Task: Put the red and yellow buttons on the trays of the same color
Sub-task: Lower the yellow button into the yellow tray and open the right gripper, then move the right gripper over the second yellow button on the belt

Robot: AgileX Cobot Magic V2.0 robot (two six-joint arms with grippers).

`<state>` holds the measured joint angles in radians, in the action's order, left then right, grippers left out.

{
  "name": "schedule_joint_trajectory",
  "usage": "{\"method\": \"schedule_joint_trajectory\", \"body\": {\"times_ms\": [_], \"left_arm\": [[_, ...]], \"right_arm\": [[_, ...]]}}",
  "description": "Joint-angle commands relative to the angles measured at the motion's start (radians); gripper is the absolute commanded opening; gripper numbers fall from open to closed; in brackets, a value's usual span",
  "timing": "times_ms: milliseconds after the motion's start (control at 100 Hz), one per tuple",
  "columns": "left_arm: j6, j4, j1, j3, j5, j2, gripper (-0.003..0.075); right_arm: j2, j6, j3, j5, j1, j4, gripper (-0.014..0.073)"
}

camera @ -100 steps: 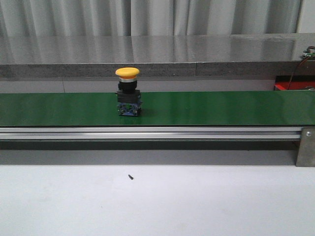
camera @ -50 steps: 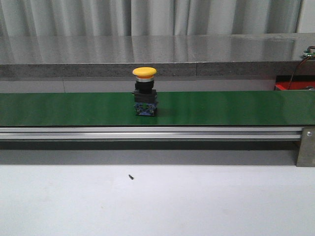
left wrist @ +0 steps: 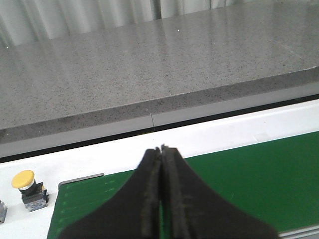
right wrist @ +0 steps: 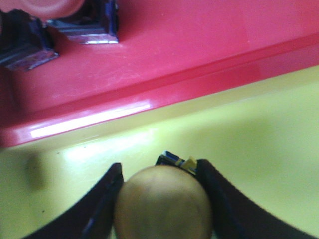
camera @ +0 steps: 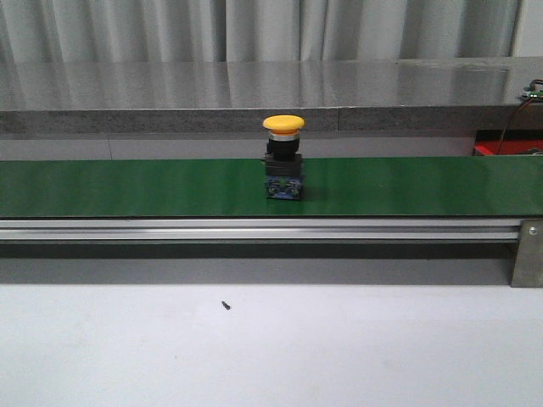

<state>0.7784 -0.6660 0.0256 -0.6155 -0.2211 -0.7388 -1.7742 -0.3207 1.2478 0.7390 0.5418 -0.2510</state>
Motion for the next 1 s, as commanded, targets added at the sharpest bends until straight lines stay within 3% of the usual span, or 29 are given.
{"method": "schedule_joint_trajectory", "body": {"times_ms": [0, 330, 430, 560, 630, 990], "left_arm": [[-0.001, -0.017, 0.008, -0.027, 0.059, 0.005, -0.002], [-0.001, -0.017, 0.008, -0.027, 0.059, 0.005, -0.002], [-0.001, -0.017, 0.008, -0.027, 0.059, 0.005, -0.002], [-0.001, -0.017, 0.008, -0.027, 0.059, 0.005, -0.002], [-0.001, -0.017, 0.008, -0.027, 0.059, 0.005, -0.002], [-0.001, -0.017, 0.008, -0.027, 0.059, 0.005, -0.002]], "right_arm": [[0.013, 0.001, 0.024, -0.054, 0.005, -0.016, 0.0204], [-0.047, 0.001, 0.024, -0.075, 0.005, -0.018, 0.0212], [-0.048, 0.001, 0.024, -0.07, 0.005, -0.025, 0.0304], [-0.038, 0.001, 0.024, -0.05, 0.005, -0.036, 0.051], [-0.026, 0.001, 0.027, -0.037, 0.005, -0.045, 0.0556], [0.189, -0.016, 0.03, -0.008, -0.031, -0.089, 0.0556]]}}
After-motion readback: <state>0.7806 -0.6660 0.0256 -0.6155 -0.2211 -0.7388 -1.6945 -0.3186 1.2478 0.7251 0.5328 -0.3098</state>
